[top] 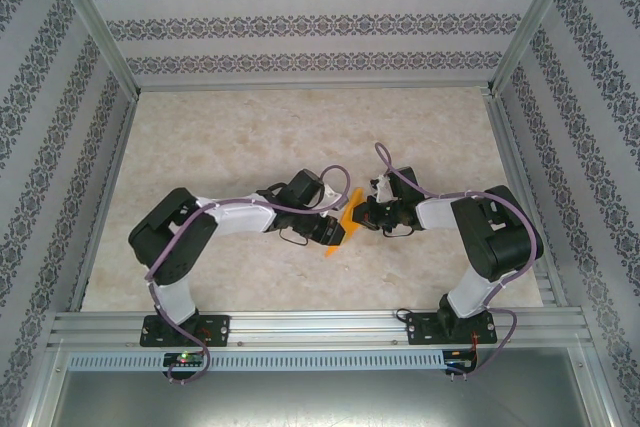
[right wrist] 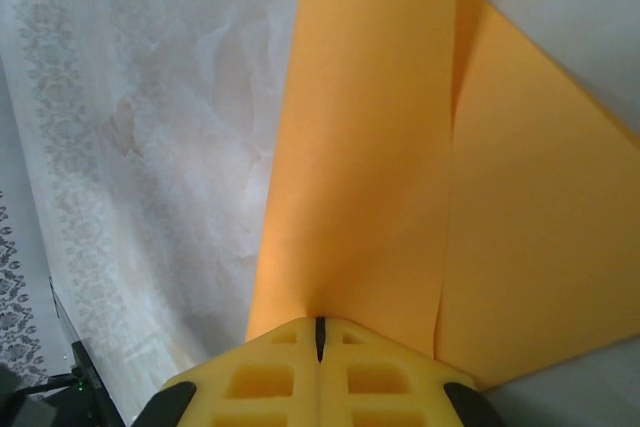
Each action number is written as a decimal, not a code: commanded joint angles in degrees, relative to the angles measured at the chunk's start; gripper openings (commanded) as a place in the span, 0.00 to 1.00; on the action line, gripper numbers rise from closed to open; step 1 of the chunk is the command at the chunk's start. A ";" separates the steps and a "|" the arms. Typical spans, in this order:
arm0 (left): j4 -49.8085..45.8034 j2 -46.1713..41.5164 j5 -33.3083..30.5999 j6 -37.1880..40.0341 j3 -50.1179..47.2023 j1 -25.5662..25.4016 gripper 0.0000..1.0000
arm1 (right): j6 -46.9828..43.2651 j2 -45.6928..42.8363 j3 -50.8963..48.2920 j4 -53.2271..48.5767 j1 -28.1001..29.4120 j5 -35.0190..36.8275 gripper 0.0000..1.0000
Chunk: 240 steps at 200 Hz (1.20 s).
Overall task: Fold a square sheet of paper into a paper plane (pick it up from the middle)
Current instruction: Fold the wing for the fifth time at the center of the table.
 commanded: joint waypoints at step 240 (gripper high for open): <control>9.27 0.92 0.94 -2.45 -2.71 3.15 0.15 | -1.40 3.09 -0.68 -4.32 0.10 4.74 0.00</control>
